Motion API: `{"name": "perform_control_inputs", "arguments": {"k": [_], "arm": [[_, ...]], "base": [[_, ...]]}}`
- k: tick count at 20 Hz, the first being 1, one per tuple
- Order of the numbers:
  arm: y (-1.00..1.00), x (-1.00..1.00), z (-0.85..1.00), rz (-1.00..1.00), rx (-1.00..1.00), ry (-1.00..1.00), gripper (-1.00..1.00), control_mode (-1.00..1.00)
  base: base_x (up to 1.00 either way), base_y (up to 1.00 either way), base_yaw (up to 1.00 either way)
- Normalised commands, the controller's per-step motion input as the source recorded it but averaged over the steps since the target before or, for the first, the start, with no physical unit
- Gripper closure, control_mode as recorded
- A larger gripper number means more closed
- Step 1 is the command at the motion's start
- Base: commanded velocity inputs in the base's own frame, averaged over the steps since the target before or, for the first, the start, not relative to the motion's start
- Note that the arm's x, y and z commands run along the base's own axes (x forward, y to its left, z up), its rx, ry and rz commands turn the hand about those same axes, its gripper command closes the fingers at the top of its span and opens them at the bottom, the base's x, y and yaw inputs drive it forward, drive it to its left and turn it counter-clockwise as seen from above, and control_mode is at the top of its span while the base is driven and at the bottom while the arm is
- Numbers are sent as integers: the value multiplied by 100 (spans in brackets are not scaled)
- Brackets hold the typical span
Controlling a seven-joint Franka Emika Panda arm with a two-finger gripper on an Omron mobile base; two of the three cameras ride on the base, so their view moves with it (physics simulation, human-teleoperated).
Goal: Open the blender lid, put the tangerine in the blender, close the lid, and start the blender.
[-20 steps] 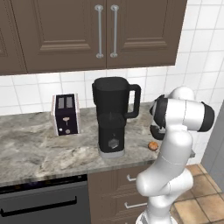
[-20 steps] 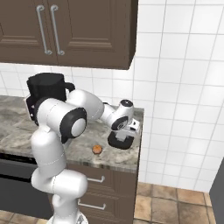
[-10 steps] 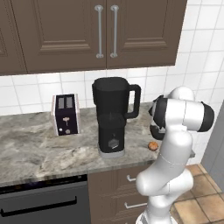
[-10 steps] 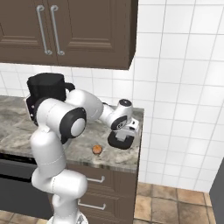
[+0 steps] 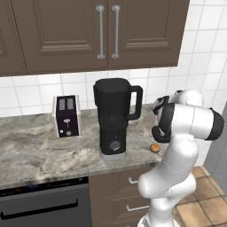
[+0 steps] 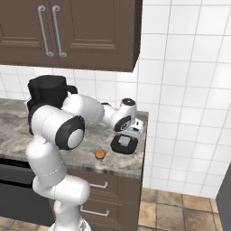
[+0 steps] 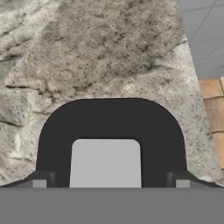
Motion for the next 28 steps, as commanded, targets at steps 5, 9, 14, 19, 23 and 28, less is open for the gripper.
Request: {"name": "perform_control_inputs", "arguments": {"k": [5, 9, 14, 19, 23, 28], "arm": [[4, -49, 51, 0, 0, -8, -100, -100], [37, -99, 5, 1, 0, 0, -100, -100], [60, -80, -6, 2, -1, 5, -100, -100], [59, -25, -15, 0, 0, 10, -100, -100], [21, 0, 0, 0, 0, 9, -100, -100], [12, 1, -4, 2, 0, 10, -100, -100]], "base": [[0, 0, 0], [0, 0, 0], [0, 0, 0], [0, 0, 0], [0, 0, 0], [0, 0, 0]]}}
